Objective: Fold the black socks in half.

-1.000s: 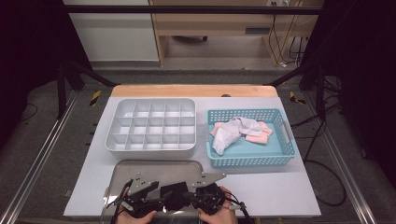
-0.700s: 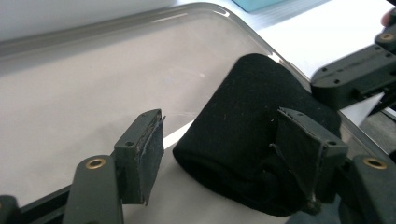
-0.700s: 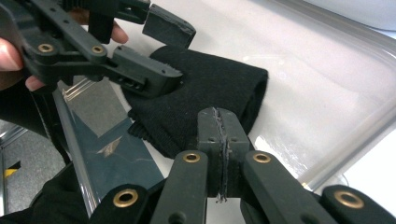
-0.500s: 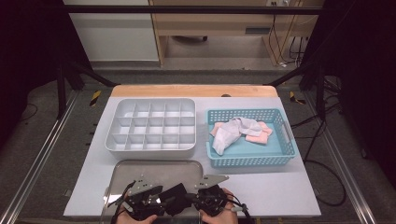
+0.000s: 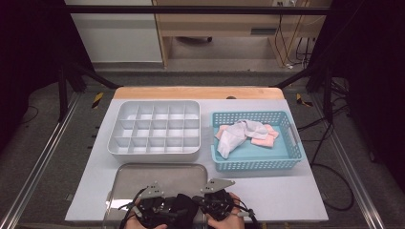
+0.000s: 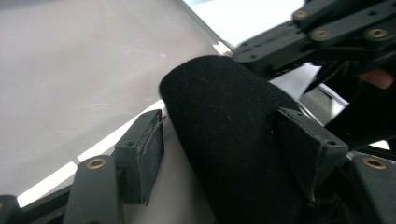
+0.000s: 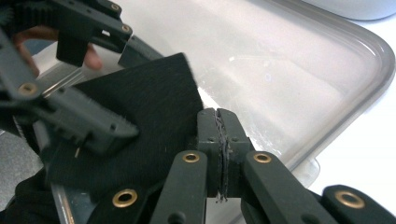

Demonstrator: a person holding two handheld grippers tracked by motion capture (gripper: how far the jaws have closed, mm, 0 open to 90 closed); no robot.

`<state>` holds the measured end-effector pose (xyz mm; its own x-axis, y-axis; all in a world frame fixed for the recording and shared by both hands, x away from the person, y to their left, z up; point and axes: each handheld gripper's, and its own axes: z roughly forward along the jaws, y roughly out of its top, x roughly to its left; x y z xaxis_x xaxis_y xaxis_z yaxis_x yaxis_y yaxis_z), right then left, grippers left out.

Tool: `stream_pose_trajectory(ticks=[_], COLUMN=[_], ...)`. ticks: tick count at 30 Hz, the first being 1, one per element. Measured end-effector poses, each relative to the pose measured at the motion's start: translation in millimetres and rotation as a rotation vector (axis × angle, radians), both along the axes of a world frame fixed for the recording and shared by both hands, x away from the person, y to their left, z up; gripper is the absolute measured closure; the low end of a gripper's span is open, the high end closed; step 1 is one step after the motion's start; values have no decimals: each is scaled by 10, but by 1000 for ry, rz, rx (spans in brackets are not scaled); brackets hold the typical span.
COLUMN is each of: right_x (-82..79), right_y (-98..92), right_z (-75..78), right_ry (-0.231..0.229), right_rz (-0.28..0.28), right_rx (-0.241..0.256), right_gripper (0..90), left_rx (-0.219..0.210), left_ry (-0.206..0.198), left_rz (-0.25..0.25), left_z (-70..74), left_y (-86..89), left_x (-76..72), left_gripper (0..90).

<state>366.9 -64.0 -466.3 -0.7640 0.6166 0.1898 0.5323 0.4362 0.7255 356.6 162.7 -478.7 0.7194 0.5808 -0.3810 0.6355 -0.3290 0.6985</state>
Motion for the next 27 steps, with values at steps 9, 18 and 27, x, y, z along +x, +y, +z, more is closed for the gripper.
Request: stream_pose_trajectory(ticks=[9, 18, 27], right_x=[65, 154, 248], right_y=[-85, -325, -704], right_z=[15, 127, 210], right_ry=[12, -51, -125], right_rz=[-22, -90, -214], right_rx=[16, 57, 75], right_gripper=[844, 741, 605], left_rx=[14, 13, 41], left_ry=[24, 34, -39], left_rz=[-25, -24, 5], left_z=[45, 93, 218], left_y=[-144, -175, -115], left_x=[-21, -41, 35], left_gripper=[465, 638, 651])
